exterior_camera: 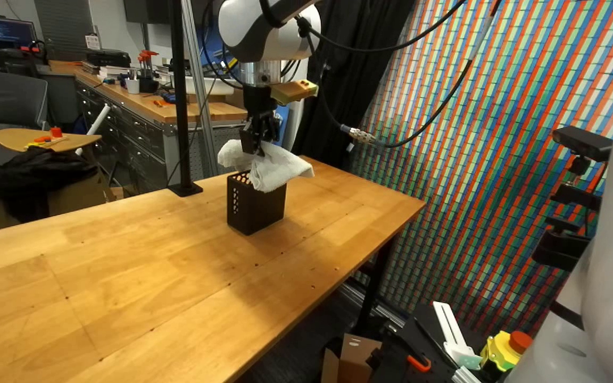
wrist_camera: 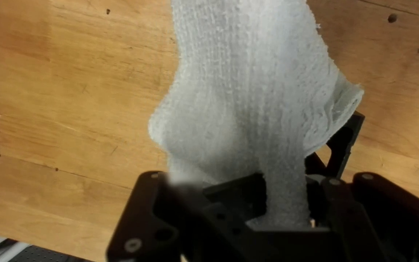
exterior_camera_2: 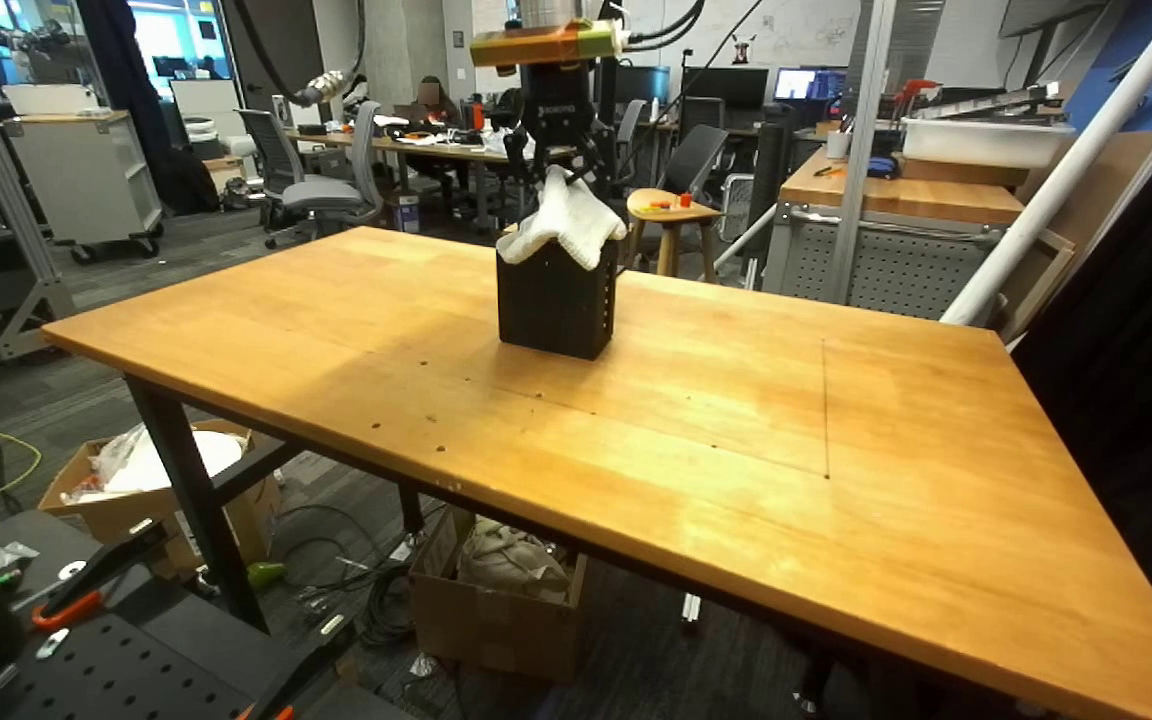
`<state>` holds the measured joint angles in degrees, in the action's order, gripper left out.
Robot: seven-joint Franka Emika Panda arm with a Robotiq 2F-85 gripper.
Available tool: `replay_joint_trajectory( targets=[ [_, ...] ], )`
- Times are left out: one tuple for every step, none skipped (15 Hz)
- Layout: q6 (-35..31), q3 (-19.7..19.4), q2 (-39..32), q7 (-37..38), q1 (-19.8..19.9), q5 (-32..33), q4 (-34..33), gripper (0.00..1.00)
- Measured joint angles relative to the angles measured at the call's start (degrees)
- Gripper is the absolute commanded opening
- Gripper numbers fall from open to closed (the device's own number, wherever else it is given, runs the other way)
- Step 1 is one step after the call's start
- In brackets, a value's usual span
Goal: Pick up the cloth and put it in the box
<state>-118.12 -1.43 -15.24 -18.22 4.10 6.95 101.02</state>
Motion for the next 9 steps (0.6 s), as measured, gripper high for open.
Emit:
replay_joint_trajectory(
  targets=[
    [-0.4,0.0,-0.4,-0.1,0.0,-0.8,0.1,0.0],
    [-0.7,0.0,-0.9,-0.3,0.0,-1.7,0.1,0.0],
    [-1.0,0.0,-1.3,-0.4,0.1,-2.5,0.2,0.0],
    [-1.6,0.0,-1.7,-0.7,0.2,-3.6,0.4,0.0],
    [-2.1,0.0,-2.0,-0.9,0.5,-4.7,0.8,0.0],
    [-2.8,0.0,-2.3,-1.2,0.8,-6.1,1.4,0.0],
    [-3.3,0.0,-2.5,-1.6,1.2,-7.3,2.0,0.0],
    [-3.9,0.0,-2.8,-2.1,1.6,-8.6,2.5,0.0],
    [-4.3,0.0,-3.0,-2.6,1.9,-9.8,3.0,0.0]
  ],
)
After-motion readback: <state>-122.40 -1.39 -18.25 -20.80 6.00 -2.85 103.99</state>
